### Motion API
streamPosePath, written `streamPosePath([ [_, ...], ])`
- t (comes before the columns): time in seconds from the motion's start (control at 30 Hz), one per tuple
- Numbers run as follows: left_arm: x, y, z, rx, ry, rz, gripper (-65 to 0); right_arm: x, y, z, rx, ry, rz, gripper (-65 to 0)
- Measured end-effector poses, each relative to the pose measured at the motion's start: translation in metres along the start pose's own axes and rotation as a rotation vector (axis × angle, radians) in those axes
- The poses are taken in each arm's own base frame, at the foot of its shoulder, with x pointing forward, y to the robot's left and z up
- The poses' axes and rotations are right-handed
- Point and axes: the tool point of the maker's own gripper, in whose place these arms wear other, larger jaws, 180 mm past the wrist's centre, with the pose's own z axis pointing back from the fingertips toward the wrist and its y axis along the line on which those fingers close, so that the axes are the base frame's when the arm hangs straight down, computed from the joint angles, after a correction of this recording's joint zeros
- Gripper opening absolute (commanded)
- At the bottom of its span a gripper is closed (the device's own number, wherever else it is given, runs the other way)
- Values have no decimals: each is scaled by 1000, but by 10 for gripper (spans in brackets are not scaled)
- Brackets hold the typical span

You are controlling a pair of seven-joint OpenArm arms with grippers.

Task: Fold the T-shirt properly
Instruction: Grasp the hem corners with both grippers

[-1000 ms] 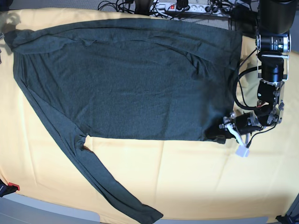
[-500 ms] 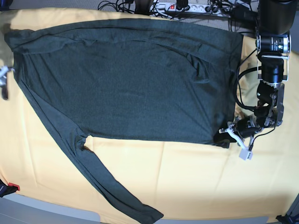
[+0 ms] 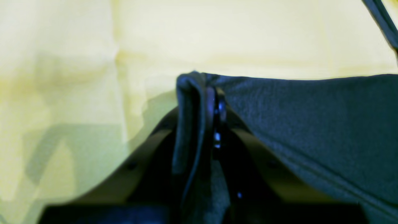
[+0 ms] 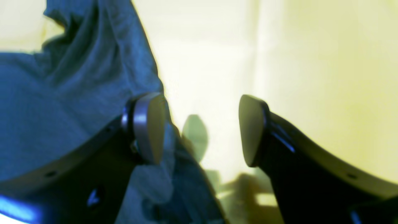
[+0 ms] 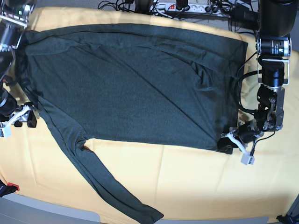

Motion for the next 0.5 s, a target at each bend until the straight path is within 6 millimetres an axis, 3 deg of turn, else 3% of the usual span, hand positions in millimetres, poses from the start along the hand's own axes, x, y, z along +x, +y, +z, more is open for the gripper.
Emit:
streamPosePath([
  [0.2, -1, -11, -7, -24, -9, 4, -650, -6, -6, -24, 54, 30, -122, -260],
  [0.5, -13, -35, -18, -100, -11, 6, -650, -28, 14, -32, 169, 101, -218, -260],
])
